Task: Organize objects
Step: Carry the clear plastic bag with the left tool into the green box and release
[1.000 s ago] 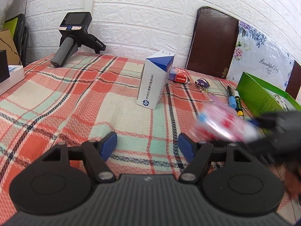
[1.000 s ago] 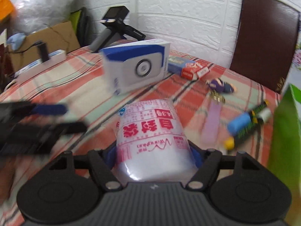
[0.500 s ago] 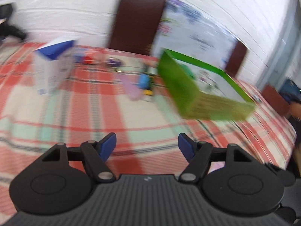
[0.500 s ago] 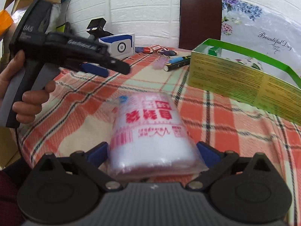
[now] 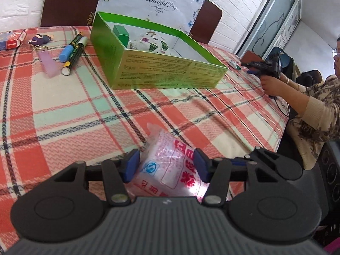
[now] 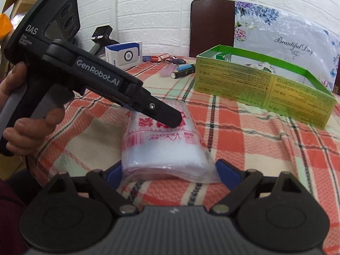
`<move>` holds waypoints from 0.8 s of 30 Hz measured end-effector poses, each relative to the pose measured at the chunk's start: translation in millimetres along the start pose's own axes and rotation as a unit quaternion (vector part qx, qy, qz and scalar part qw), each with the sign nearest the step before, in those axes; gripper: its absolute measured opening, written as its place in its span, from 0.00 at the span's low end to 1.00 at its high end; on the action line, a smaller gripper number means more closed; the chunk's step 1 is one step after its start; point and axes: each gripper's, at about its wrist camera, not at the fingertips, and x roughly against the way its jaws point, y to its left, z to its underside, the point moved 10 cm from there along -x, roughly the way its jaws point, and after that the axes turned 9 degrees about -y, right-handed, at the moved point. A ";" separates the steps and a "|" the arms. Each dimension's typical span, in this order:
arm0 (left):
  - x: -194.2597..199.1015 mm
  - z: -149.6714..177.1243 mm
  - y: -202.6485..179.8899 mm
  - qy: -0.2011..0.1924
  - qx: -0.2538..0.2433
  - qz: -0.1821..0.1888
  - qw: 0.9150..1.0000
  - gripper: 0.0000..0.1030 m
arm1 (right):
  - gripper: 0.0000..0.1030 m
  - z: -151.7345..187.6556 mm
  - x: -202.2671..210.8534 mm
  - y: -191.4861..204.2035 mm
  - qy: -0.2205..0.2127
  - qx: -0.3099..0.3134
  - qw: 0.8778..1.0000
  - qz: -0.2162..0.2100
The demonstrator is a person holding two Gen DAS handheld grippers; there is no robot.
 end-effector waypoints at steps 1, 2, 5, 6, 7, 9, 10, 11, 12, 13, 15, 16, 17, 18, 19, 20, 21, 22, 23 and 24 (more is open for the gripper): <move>-2.7 -0.8 -1.9 0.003 0.005 0.002 1.000 0.56 | 0.90 -0.4 0.7 -4.1 -0.004 0.010 1.000 0.007; -6.4 -2.7 -3.4 0.005 0.012 0.002 1.000 0.56 | 0.91 -0.7 1.1 -9.1 -0.008 0.021 1.000 0.021; -21.2 -11.4 -7.8 0.005 0.033 -0.014 0.999 0.56 | 0.98 -4.7 -1.1 -35.1 -0.019 0.061 0.994 0.088; -29.0 -15.5 -9.3 0.006 0.041 -0.019 0.999 0.56 | 0.98 -6.5 -2.7 -45.9 -0.020 0.063 0.992 0.109; -35.9 -19.4 -11.4 0.007 0.045 -0.022 0.999 0.56 | 0.98 -7.6 -4.7 -58.3 -0.019 0.058 0.990 0.130; -50.3 -25.8 -17.3 0.006 0.040 -0.027 0.999 0.56 | 0.94 -8.2 -8.2 -82.8 -0.015 0.024 0.986 0.164; -56.2 -28.2 -20.5 0.004 0.038 -0.032 0.999 0.56 | 0.87 -8.4 -8.8 -90.6 -0.014 0.002 0.986 0.166; -61.4 -30.5 -23.3 0.003 0.035 -0.034 0.999 0.56 | 0.85 -8.2 -8.8 -96.2 -0.016 -0.015 0.986 0.163; -67.0 -32.2 -26.0 0.003 0.033 -0.035 0.999 0.56 | 0.81 -7.5 -8.5 -99.2 -0.018 -0.024 0.986 0.161; -71.6 -33.3 -28.3 0.004 0.032 -0.034 0.999 0.56 | 0.78 -6.3 -8.6 -101.2 -0.020 -0.027 0.987 0.159; -79.6 -35.8 -32.1 0.007 0.033 -0.030 0.999 0.56 | 0.77 -4.4 -9.4 -103.7 -0.027 -0.029 0.988 0.147; -82.5 -36.2 -34.3 0.009 0.034 -0.028 0.999 0.56 | 0.74 -4.3 -10.7 -104.6 -0.028 -0.029 0.989 0.142; -85.9 -36.9 -36.6 0.011 0.032 -0.028 0.999 0.56 | 0.72 -5.7 -13.7 -104.0 -0.027 -0.030 0.990 0.135; -88.4 -37.7 -39.4 0.010 0.027 -0.029 0.999 0.57 | 0.68 -6.3 -16.7 -105.2 -0.025 -0.036 0.991 0.129; -90.2 -38.1 -41.5 0.009 0.023 -0.029 0.999 0.57 | 0.66 -7.0 -18.9 -108.3 -0.022 -0.049 0.991 0.124; -92.1 -38.9 -43.0 0.007 0.019 -0.032 0.999 0.57 | 0.65 -7.8 -20.8 -111.4 -0.020 -0.064 0.990 0.121; -92.4 -40.0 -44.0 0.006 0.017 -0.033 0.999 0.57 | 0.63 -8.0 -19.4 -113.5 -0.022 -0.076 0.990 0.121; -91.8 -41.6 -44.9 0.005 0.018 -0.034 0.999 0.57 | 0.58 -8.2 -17.4 -115.1 -0.026 -0.080 0.989 0.123; -90.4 -43.3 -45.8 0.004 0.019 -0.033 0.999 0.56 | 0.54 -8.4 -14.2 -115.6 -0.031 -0.079 0.988 0.128; -88.0 -45.2 -46.8 0.002 0.020 -0.032 0.999 0.56 | 0.48 -9.1 -10.6 -116.0 -0.038 -0.075 0.987 0.135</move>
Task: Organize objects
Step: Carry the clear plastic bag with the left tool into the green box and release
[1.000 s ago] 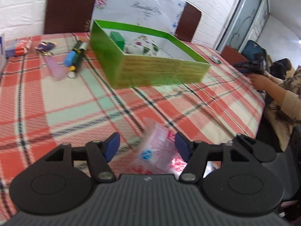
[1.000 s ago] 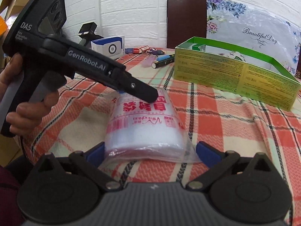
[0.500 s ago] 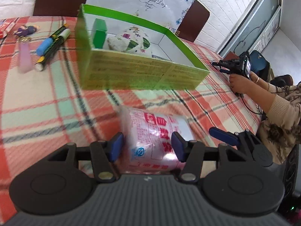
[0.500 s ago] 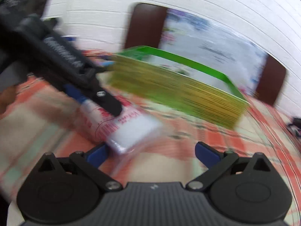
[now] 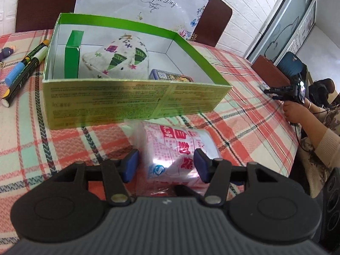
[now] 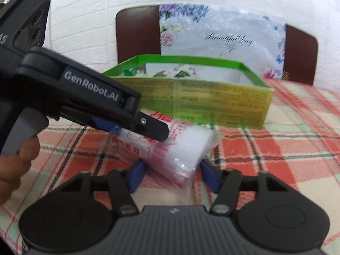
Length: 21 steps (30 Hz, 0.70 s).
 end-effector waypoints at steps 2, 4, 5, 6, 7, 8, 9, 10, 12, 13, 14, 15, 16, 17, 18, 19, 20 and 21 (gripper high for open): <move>6.1 -5.7 -4.8 -0.009 0.001 0.008 1.000 0.56 | 0.44 -4.7 7.4 -1.2 -0.014 0.003 1.000 0.010; 14.3 -17.4 -11.4 -0.029 -0.010 0.015 0.999 0.55 | 0.44 -17.4 13.6 -3.3 -0.033 -0.002 0.999 0.017; 15.0 -25.0 -16.0 -0.039 -0.016 0.020 0.999 0.55 | 0.43 -24.8 15.2 -4.4 -0.043 -0.003 0.999 0.017; 17.0 -33.1 -17.7 -0.049 -0.017 0.023 0.998 0.55 | 0.43 -34.4 16.8 -5.8 -0.060 -0.001 0.998 0.020; 17.9 -42.2 -19.0 -0.057 -0.013 0.028 0.998 0.56 | 0.43 -45.3 16.2 -8.5 -0.075 0.007 0.997 0.025; 16.7 -51.9 -19.9 -0.061 -0.005 0.033 0.998 0.56 | 0.43 -56.2 15.8 -9.8 -0.090 0.015 0.995 0.032; 13.7 -60.6 -19.9 -0.062 0.003 0.036 0.997 0.56 | 0.43 -66.1 13.7 -12.7 -0.101 0.020 0.994 0.036; 9.6 -68.4 -19.5 -0.063 0.004 0.038 0.997 0.56 | 0.43 -74.9 9.4 -16.5 -0.107 0.022 0.993 0.038; -0.3 -84.1 -21.7 -0.069 -0.007 0.037 0.997 0.55 | 0.43 -92.8 -0.8 -25.2 -0.122 0.023 0.991 0.044; -4.4 -92.5 -21.9 -0.075 -0.003 0.036 0.997 0.56 | 0.43 -102.8 -5.7 -29.2 -0.131 0.028 0.990 0.048; -8.3 -100.7 -21.6 -0.078 0.004 0.034 0.996 0.55 | 0.43 -111.1 -11.8 -33.7 -0.134 0.034 0.989 0.054; -12.3 -106.7 -22.2 -0.077 0.008 0.033 0.996 0.55 | 0.43 -117.2 -17.5 -37.3 -0.134 0.037 0.989 0.058; -16.8 -111.5 -21.4 -0.075 0.010 0.031 0.997 0.55 | 0.43 -121.1 -22.8 -41.3 -0.132 0.035 0.989 0.058; -21.3 -115.6 -19.7 -0.074 0.013 0.027 0.997 0.55 | 0.43 -123.5 -29.1 -46.3 -0.129 0.029 0.990 0.054; -27.3 -118.8 -15.6 -0.070 0.016 0.022 0.997 0.55 | 0.43 -125.5 -36.6 -50.4 -0.123 0.021 0.991 0.049; -36.1 -122.3 -10.6 -0.065 0.022 0.015 0.998 0.55 | 0.43 -127.6 -45.4 -54.3 -0.118 0.015 0.992 0.045; -45.7 -125.9 -4.1 -0.056 0.033 0.009 0.998 0.56 | 0.43 -129.8 -55.8 -58.4 -0.113 0.013 0.993 0.044; -56.2 -128.2 3.6 -0.046 0.050 0.003 0.998 0.56 | 0.43 -130.3 -68.3 -62.6 -0.104 0.016 0.993 0.049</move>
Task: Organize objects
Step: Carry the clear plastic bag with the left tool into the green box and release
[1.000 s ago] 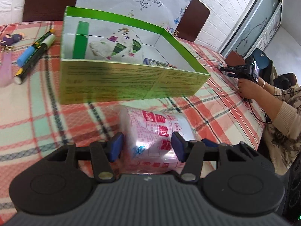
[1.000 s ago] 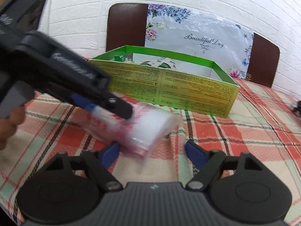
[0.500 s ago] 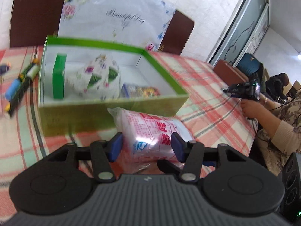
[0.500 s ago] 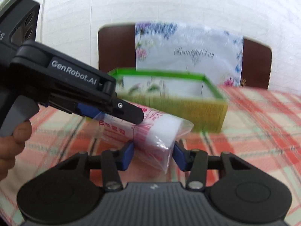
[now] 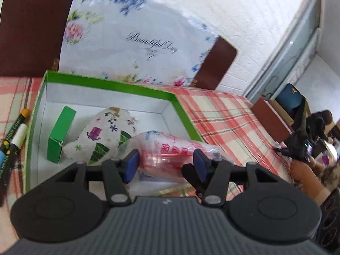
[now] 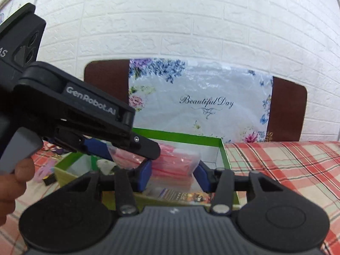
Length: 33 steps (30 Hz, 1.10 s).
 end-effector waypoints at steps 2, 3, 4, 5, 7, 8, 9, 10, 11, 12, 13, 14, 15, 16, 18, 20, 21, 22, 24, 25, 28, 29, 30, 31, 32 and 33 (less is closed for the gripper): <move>-15.7 -6.0 10.4 0.002 0.022 -0.012 1.000 0.56 | 0.45 4.4 -24.0 -6.0 0.008 0.007 1.000 0.014; -20.5 -10.6 12.1 -0.007 0.017 -0.018 1.000 0.59 | 0.52 4.4 -33.2 -8.7 -0.002 0.016 1.000 0.026; -23.7 -15.2 13.1 -0.015 0.005 -0.030 0.999 0.65 | 0.67 3.6 -40.7 -11.8 -0.013 0.034 0.998 0.045; -24.7 -18.1 13.1 -0.020 -0.006 -0.045 0.999 0.67 | 0.72 2.8 -43.1 -13.3 -0.021 0.050 0.997 0.064; -21.9 -22.4 12.5 -0.028 -0.016 -0.063 0.997 0.75 | 0.74 -0.5 -47.5 -15.2 -0.023 0.052 0.996 0.070; -18.6 -24.1 11.9 -0.033 -0.017 -0.065 0.997 0.77 | 0.75 -3.0 -47.2 -15.4 -0.026 0.054 0.995 0.074; -15.5 -27.1 13.5 -0.038 -0.016 -0.068 0.997 0.79 | 0.77 -5.6 -46.1 -16.5 -0.033 0.061 0.994 0.085; -10.8 -28.8 14.9 -0.043 -0.014 -0.075 0.996 0.79 | 0.78 -8.8 -44.8 -18.2 -0.042 0.070 0.991 0.103; -6.7 -31.3 18.2 -0.048 -0.011 -0.083 0.995 0.79 | 0.78 -12.0 -42.7 -20.3 -0.050 0.073 0.989 0.116; -2.1 -33.1 20.1 -0.051 -0.007 -0.086 0.995 0.79 | 0.78 -15.2 -38.8 -21.5 -0.056 0.065 0.989 0.120; 4.5 -33.5 21.7 -0.055 -0.002 -0.084 0.995 0.79 | 0.78 -18.1 -32.5 -22.0 -0.065 0.053 0.989 0.119; 9.1 -36.4 25.2 -0.060 0.001 -0.084 0.995 0.79 | 0.78 -20.9 -26.2 -21.7 -0.074 0.044 0.989 0.117; 16.1 -36.2 27.4 -0.063 -0.001 -0.086 0.994 0.79 | 0.77 -21.7 -18.8 -19.4 -0.079 0.042 0.989 0.115; 23.2 -36.2 28.8 -0.068 -0.007 -0.089 0.994 0.79 | 0.76 -20.8 -10.8 -15.9 -0.081 0.041 0.990 0.111; 38.1 -33.3 31.0 -0.078 -0.032 -0.100 0.991 0.79 | 0.76 -17.9 4.0 -6.5 -0.082 0.032 0.992 0.095; 56.6 -26.7 34.7 -0.088 -0.056 -0.110 0.988 0.79 | 0.76 -10.8 19.7 4.5 -0.078 0.014 0.994 0.077; 66.3 -21.7 37.7 -0.092 -0.065 -0.113 0.987 0.79 | 0.76 -6.5 25.9 10.3 -0.075 0.005 0.995 0.067; 76.0 -14.8 41.7 -0.092 -0.075 -0.117 0.986 0.79 | 0.76 -0.7 33.7 18.0 -0.070 -0.004 0.996 0.058; 94.4 2.9 53.2 -0.089 -0.098 -0.132 0.982 0.79 | 0.77 14.7 45.7 36.1 -0.050 -0.024 0.998 0.033; 102.7 13.1 60.6 -0.087 -0.108 -0.141 0.980 0.79 | 0.77 24.8 49.6 45.2 -0.035 -0.035 0.999 0.021; 121.4 47.2 89.8 -0.064 -0.123 -0.168 0.976 0.78 | 0.76 58.9 48.8 73.6 0.031 -0.066 0.997 -0.019; 125.0 57.5 101.7 -0.050 -0.123 -0.178 0.975 0.78 | 0.76 69.0 47.2 84.0 0.052 -0.072 0.995 -0.033; 129.9 68.1 115.0 -0.038 -0.121 -0.189 0.974 0.78 | 0.76 77.8 45.8 95.3 0.072 -0.074 0.994 -0.047; 135.1 76.8 128.0 -0.029 -0.119 -0.202 0.972 0.77 | 0.75 84.7 44.4 107.3 0.090 -0.071 0.991 -0.062; 141.9 85.1 142.2 -0.020 -0.118 -0.217 0.969 0.76 | 0.74 88.7 43.2 119.2 0.104 -0.062 0.990 -0.076; 149.8 90.9 155.9 -0.016 -0.116 -0.232 0.966 0.76 | 0.73 89.6 42.2 130.9 0.111 -0.051 0.989 -0.089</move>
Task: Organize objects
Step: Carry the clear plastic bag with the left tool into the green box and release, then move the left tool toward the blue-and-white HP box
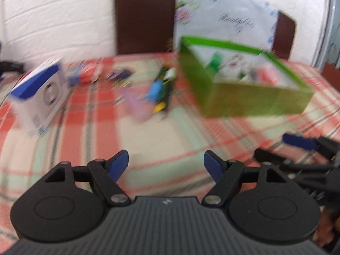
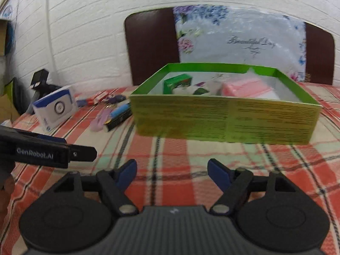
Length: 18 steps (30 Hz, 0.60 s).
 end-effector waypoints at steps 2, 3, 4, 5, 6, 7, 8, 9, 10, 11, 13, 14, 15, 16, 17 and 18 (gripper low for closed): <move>8.3 9.5 29.8 -0.009 0.007 -0.026 1.000 0.76 | 0.73 1.2 -7.8 23.7 0.017 0.018 0.999 -0.027; 14.3 12.3 46.7 -0.019 0.009 -0.043 0.999 0.76 | 0.73 1.8 -12.0 36.0 0.025 0.020 0.999 -0.042; 19.0 15.2 64.2 -0.023 0.011 -0.063 0.998 0.76 | 0.73 0.5 -17.0 47.7 0.031 0.017 0.998 -0.059; 24.6 17.6 84.5 -0.031 0.015 -0.085 0.996 0.76 | 0.73 -3.3 -22.3 60.3 0.037 0.009 0.996 -0.078; 31.1 20.3 105.2 -0.040 0.021 -0.112 0.993 0.76 | 0.73 -8.9 -28.9 73.6 0.039 0.000 0.995 -0.095; 38.3 23.6 125.5 -0.047 0.030 -0.138 0.989 0.76 | 0.74 -17.1 -35.9 86.7 0.039 -0.010 0.993 -0.111; 46.9 26.9 144.9 -0.054 0.049 -0.153 0.985 0.76 | 0.74 -28.6 -42.5 101.3 0.034 -0.020 0.991 -0.127; 54.3 28.8 160.4 -0.062 0.072 -0.157 0.983 0.75 | 0.74 -41.6 -50.0 115.8 0.028 -0.030 0.989 -0.142; 62.0 29.9 172.3 -0.072 0.093 -0.155 0.981 0.70 | 0.75 -54.4 -59.4 129.9 0.021 -0.036 0.987 -0.154; 66.1 30.9 177.6 -0.082 0.107 -0.141 0.981 0.67 | 0.76 -68.8 -70.4 144.3 0.015 -0.041 0.986 -0.163; 71.0 31.6 181.2 -0.102 0.122 -0.123 0.980 0.67 | 0.78 -92.3 -93.7 174.1 0.009 -0.054 0.982 -0.180; 71.0 31.2 182.0 -0.110 0.127 -0.125 0.978 0.69 | 0.79 -101.6 -106.4 188.2 0.008 -0.062 0.981 -0.185; 68.8 30.2 182.0 -0.112 0.132 -0.124 0.977 0.70 | 0.81 -109.3 -118.7 201.7 0.007 -0.067 0.980 -0.186; 66.6 28.6 181.9 -0.113 0.135 -0.121 0.977 0.73 | 0.83 -114.7 -129.9 215.7 0.004 -0.064 0.980 -0.186; 66.2 27.6 180.0 -0.114 0.136 -0.118 0.977 0.74 | 0.84 -116.8 -141.0 228.8 0.001 -0.051 0.982 -0.182; 64.3 26.3 179.2 -0.114 0.135 -0.116 0.977 0.75 | 0.86 -115.3 -152.9 238.3 0.008 -0.036 0.985 -0.169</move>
